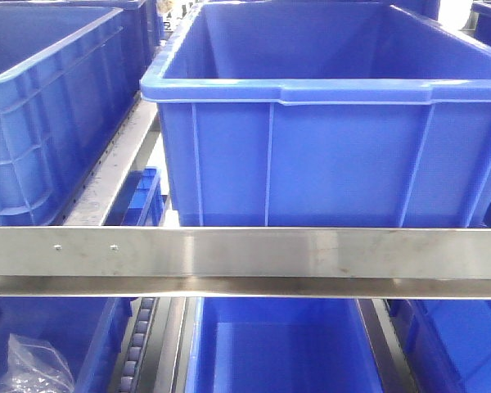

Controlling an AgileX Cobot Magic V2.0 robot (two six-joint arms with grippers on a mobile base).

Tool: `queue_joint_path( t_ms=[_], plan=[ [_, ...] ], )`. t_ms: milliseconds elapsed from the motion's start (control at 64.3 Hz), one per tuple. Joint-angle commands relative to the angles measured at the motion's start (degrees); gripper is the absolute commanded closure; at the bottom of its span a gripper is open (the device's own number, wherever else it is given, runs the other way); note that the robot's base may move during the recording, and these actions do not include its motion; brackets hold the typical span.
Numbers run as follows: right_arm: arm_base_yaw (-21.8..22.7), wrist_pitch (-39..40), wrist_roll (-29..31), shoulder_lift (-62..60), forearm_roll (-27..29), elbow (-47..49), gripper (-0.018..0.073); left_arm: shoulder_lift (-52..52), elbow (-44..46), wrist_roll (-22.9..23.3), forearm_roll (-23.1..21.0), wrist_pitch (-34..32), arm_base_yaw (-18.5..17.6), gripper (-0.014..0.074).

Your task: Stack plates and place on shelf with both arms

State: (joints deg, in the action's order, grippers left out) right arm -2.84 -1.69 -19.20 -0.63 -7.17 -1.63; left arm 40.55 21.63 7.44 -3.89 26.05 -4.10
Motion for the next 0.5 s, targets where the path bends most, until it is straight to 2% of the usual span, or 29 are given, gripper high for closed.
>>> queue_joint_path(
  t_ms=[0,140,482],
  plan=[
    [0.3,5.1,1.7,-1.0,2.0,0.0,0.0534,-0.2,1.6,-0.1,-0.5,-3.8,-0.4,0.0513],
    [0.3,3.3,9.2,-1.0,6.0,0.0,0.0534,-0.2,1.6,-0.1,-0.5,-3.8,-0.4,0.0513],
    [0.3,3.2,9.4,-1.0,6.0,0.0,0.0534,-0.2,1.6,-0.1,-0.5,-3.8,-0.4,0.0513]
  ],
)
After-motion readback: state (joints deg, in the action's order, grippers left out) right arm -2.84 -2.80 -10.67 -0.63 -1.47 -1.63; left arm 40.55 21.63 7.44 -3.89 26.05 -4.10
